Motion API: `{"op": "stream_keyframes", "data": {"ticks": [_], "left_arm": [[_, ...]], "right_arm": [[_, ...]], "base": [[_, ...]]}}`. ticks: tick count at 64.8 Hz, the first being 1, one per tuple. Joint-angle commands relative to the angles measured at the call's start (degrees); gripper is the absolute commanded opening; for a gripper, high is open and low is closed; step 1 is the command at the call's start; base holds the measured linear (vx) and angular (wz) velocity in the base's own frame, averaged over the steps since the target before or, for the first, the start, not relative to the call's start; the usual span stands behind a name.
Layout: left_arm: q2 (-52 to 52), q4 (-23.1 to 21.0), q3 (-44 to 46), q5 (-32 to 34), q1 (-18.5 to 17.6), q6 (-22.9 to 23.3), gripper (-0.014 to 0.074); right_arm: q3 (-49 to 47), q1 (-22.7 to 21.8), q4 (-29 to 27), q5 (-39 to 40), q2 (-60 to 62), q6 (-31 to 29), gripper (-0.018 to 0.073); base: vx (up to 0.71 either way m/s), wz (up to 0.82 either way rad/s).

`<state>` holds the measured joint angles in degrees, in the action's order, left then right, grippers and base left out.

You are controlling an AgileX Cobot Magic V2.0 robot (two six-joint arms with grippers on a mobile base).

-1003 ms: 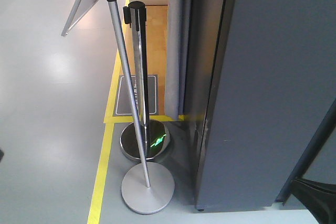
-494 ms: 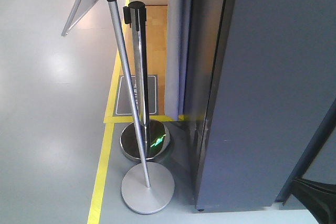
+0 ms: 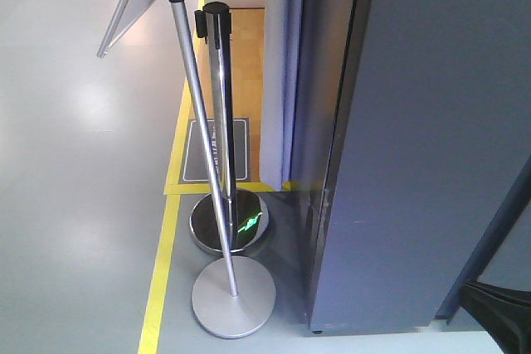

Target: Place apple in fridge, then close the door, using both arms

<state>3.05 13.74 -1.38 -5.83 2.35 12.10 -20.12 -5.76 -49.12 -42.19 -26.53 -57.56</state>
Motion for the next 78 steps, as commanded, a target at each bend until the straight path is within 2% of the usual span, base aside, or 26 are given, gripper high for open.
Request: {"op": "stream_keyframes", "data": {"ticks": [1, 16, 28, 39, 78], "left_arm": [[0.43, -0.66, -1.68, 4.03, 1.13, -1.35, -0.0007], [0.34, -0.81, -1.68, 3.74, 1.08, -1.35, -0.0007], [-4.96, -0.81, -1.68, 2.27, 1.08, -1.35, -0.0007], [-4.66, -0.64, -1.68, 5.83, 1.04, -1.30, -0.0007], [-4.66, -0.64, -1.63, 5.83, 1.04, -1.16, -0.0007]], "right_arm": [[-1.54, -0.23, -2.22, 1.74, -0.36, -0.58, -0.0002], [-1.54, -0.23, -2.22, 1.69, -0.36, -0.58, -0.0002], [-1.54, -0.23, -2.22, 1.76, -0.36, -0.63, -0.0002], [-1.54, -0.23, -2.22, 1.39, -0.36, -0.63, -0.0002], [-1.54, -0.23, -2.22, 1.24, -0.36, -0.63, -0.0002]], "base": [[0.00, 0.00], [0.00, 0.00], [0.00, 0.00], [0.00, 0.00], [0.00, 0.00]]}}
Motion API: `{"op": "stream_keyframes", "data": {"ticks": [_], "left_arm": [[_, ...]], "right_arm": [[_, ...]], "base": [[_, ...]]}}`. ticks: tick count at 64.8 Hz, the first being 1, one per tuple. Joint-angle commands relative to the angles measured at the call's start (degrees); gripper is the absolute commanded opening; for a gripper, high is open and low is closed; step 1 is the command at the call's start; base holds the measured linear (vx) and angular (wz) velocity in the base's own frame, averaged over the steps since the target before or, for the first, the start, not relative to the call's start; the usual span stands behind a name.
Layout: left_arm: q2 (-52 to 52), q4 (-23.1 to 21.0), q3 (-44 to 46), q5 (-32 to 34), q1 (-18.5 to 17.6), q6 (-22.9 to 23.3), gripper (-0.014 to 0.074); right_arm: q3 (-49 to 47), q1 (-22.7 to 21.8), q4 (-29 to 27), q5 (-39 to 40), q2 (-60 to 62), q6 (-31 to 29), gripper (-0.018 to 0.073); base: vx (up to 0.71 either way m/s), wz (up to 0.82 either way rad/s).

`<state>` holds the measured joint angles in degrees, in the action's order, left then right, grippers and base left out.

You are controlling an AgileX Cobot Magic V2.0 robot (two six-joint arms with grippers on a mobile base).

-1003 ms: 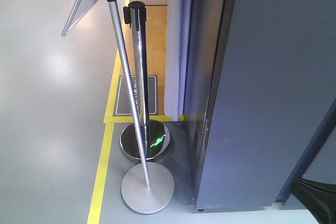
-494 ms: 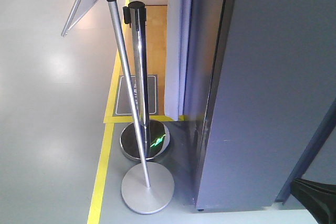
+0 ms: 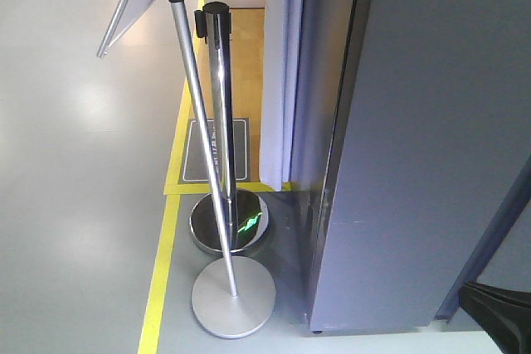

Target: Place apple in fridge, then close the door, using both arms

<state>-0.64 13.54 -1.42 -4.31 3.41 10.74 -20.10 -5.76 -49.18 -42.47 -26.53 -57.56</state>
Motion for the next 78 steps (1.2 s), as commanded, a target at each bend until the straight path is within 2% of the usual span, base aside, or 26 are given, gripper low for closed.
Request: {"op": "stream_keyframes", "data": {"ticks": [1, 59, 69, 78], "left_arm": [[-0.97, -0.44, -1.58, 4.31, -0.02, 0.21, -0.0007], [-0.93, -0.44, -1.58, 4.31, -0.02, 0.21, -0.0005], [-0.93, -0.44, -1.58, 4.01, -0.02, 0.21, -0.0006], [-0.93, -0.44, -1.58, 4.01, -0.02, 0.21, -0.0006]], "right_arm": [[-1.57, -0.23, -2.15, 1.51, -0.36, -0.63, -0.0002], [-1.54, -0.23, -1.79, 2.04, -0.36, -0.63, -0.0002], [-1.50, 2.04, 3.97, 5.46, 1.84, 2.01, -0.0002], [1.65, 5.87, 11.08, 13.03, 5.70, 9.96, -0.0002]], "base": [[0.00, 0.00], [0.00, 0.00], [0.00, 0.00], [0.00, 0.00]]}}
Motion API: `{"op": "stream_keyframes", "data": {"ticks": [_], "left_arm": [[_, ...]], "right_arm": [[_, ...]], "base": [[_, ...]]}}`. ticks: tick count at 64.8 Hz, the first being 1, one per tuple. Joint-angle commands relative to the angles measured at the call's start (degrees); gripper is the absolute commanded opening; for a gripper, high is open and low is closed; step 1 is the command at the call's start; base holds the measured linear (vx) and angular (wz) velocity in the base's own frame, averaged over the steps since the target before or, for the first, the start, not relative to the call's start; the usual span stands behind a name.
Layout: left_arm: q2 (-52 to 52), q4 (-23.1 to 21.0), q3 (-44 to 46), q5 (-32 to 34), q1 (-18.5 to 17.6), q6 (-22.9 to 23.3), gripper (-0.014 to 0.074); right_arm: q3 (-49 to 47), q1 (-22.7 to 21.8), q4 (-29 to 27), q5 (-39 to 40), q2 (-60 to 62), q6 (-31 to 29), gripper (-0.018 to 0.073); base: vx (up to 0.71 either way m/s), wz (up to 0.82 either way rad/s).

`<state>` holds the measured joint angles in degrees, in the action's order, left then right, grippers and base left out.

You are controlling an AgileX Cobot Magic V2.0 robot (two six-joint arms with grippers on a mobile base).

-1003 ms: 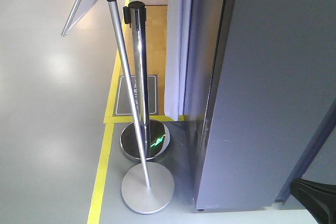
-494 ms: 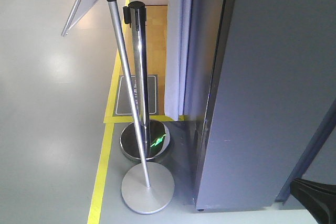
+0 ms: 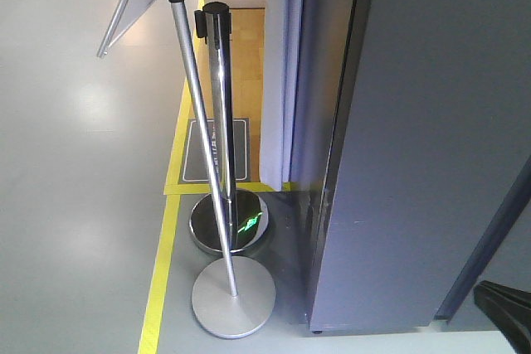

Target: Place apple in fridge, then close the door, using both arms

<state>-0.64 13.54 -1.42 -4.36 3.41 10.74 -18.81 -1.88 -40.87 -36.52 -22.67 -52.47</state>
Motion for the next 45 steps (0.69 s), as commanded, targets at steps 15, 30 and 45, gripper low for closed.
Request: {"op": "stream_keyframes", "data": {"ticks": [15, 30, 45], "left_arm": [[-0.93, -0.44, -1.58, 4.06, -0.02, 0.21, -0.0006], [-0.93, -0.44, -1.58, 4.06, -0.02, 0.21, -0.0006], [-0.93, -0.44, -1.58, 3.88, -0.02, 0.21, -0.0006]], "right_arm": [[11.48, 5.44, 16.86, 22.87, 13.49, 27.94, -0.0002], [20.09, 5.44, 38.47, 30.88, 23.44, 56.52, -0.0002], [20.42, 5.33, 49.68, 34.81, 23.77, 66.08, -0.0002]], "base": [[0.00, 0.00], [0.00, 0.00], [0.00, 0.00]]}}
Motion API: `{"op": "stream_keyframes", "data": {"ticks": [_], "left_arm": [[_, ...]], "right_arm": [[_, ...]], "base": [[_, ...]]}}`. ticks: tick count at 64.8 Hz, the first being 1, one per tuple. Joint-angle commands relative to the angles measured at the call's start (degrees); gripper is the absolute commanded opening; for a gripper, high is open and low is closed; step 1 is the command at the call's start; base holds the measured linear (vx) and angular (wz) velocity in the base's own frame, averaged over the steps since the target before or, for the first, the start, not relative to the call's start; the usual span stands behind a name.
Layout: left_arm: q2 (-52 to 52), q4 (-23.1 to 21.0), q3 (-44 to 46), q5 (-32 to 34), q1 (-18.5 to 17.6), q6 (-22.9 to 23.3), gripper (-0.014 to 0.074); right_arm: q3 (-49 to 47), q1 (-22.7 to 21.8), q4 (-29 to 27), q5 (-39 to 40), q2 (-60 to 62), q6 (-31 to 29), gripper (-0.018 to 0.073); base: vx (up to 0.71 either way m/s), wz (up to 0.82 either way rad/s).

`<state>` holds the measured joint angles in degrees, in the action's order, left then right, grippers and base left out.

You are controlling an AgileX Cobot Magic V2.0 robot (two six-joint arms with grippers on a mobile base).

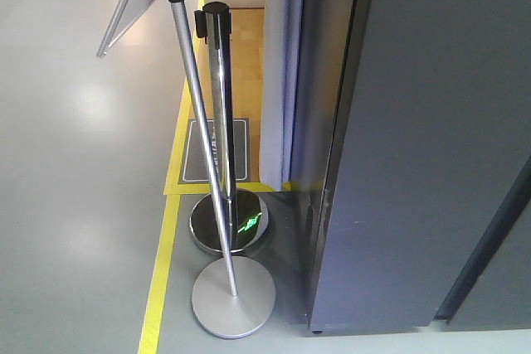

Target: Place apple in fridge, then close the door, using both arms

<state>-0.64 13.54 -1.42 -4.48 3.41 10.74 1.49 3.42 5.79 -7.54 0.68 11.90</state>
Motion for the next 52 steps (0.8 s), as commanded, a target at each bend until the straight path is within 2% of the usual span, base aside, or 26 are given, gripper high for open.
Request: {"op": "stream_keyframes", "data": {"ticks": [1, 26, 52], "left_arm": [[-0.93, -0.44, -1.58, 4.00, -0.02, 0.21, -0.0006], [-0.93, -0.44, -1.58, 4.00, -0.02, 0.21, -0.0006], [-0.93, -0.44, -1.58, 4.00, -0.02, 0.21, -0.0006]], "right_arm": [[0.12, 0.03, 3.02, 5.88, 0.42, 1.71, -0.0002], [0.07, 0.03, 3.02, 10.78, 0.42, 1.66, -0.0002], [0.07, 0.03, 2.97, 10.74, 0.42, 1.66, -0.0002]], "base": [[0.00, 0.00], [0.00, 0.00], [0.00, 0.00]]}}
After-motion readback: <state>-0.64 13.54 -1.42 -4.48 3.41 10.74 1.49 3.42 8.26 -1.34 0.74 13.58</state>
